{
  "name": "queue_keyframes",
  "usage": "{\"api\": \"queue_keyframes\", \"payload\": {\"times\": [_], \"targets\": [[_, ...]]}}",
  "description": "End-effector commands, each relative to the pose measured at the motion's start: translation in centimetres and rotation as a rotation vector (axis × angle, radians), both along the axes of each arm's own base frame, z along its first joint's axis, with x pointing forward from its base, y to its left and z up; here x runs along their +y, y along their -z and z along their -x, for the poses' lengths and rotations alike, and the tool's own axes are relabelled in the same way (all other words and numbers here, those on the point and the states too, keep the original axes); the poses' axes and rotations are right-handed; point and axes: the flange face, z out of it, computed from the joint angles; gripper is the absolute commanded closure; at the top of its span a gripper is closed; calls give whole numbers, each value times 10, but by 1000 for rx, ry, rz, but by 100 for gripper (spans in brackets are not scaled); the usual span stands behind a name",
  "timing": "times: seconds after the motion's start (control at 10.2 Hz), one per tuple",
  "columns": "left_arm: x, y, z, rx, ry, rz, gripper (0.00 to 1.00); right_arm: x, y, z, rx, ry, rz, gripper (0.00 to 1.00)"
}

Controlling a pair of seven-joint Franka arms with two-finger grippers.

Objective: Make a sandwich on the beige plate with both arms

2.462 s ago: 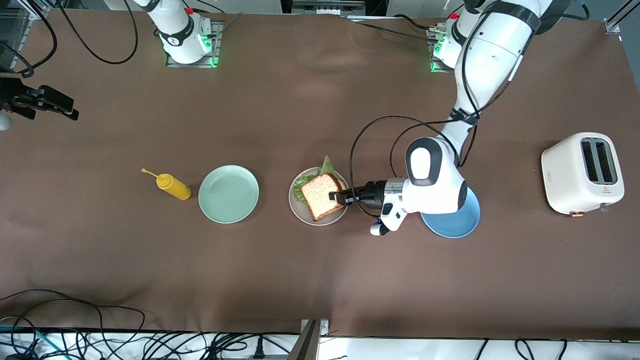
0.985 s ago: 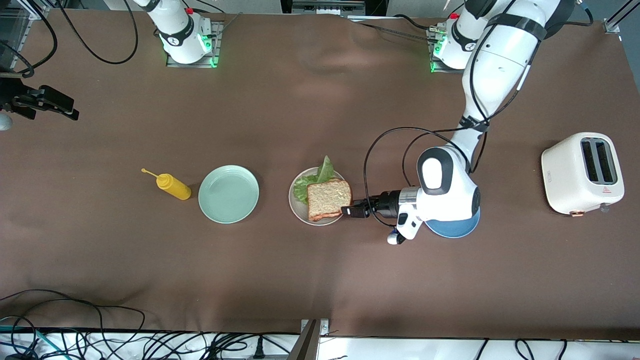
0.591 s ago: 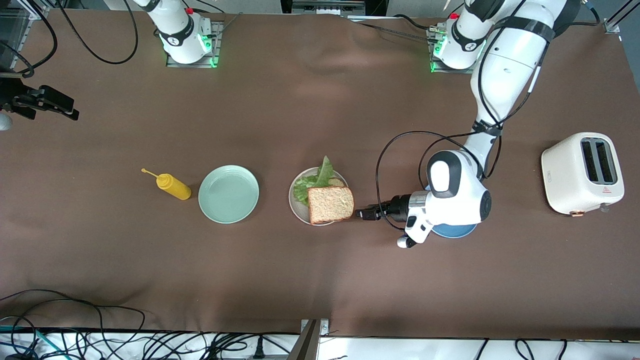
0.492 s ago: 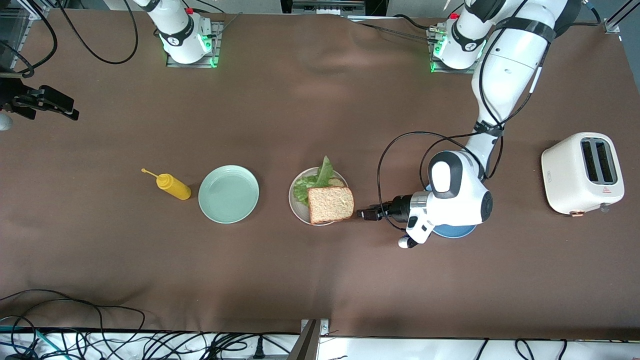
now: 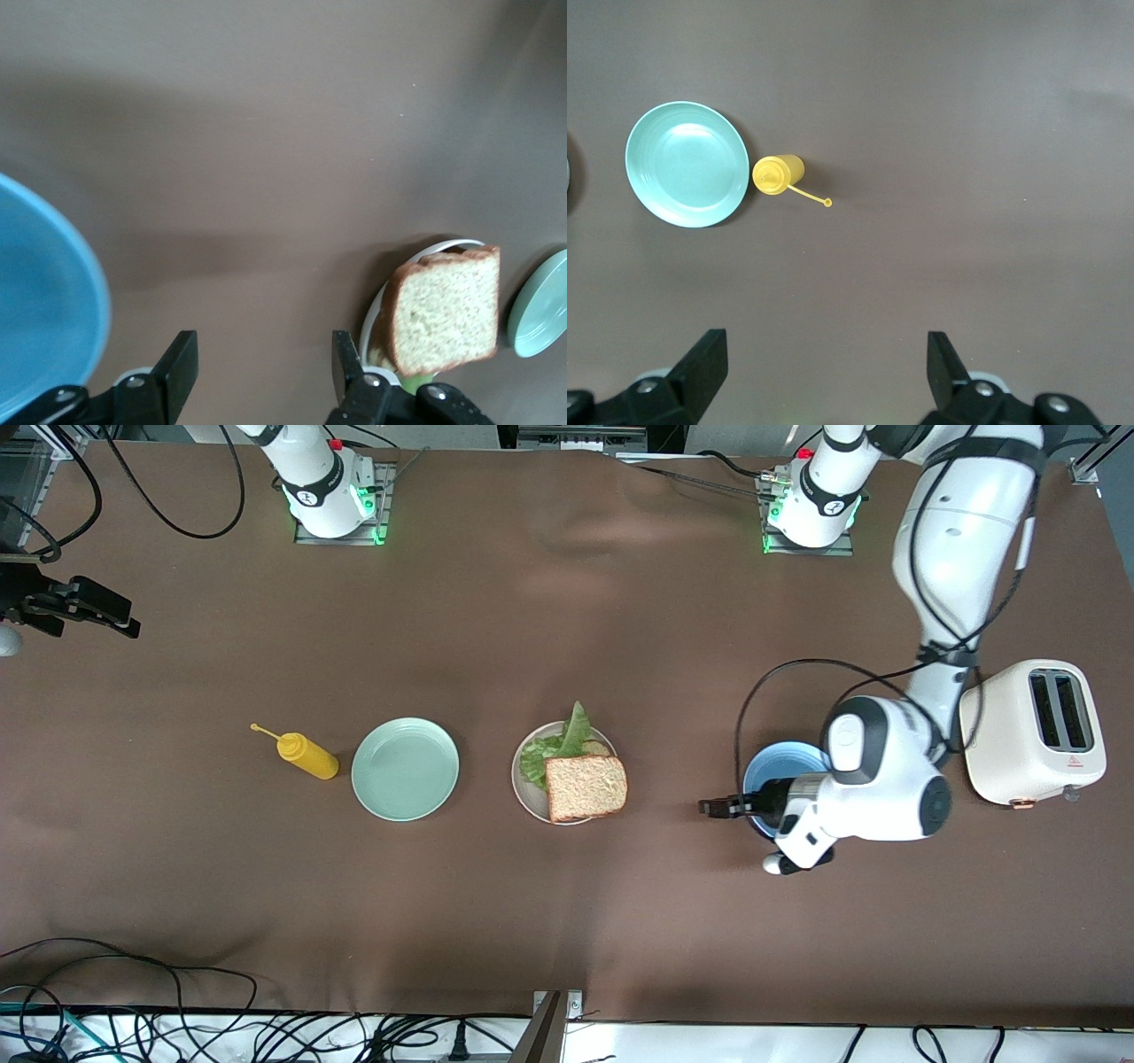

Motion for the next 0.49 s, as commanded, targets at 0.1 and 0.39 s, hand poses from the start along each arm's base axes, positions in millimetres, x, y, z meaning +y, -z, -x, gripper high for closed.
{"api": "queue_keyframes", "payload": {"times": [0.1, 0.39], "targets": [[63, -80, 8, -7, 40, -60, 9, 1, -5, 0, 1, 3, -16, 0], [113, -133, 21, -23, 81, -114, 1, 0, -5, 0, 1, 1, -14, 0]]}}
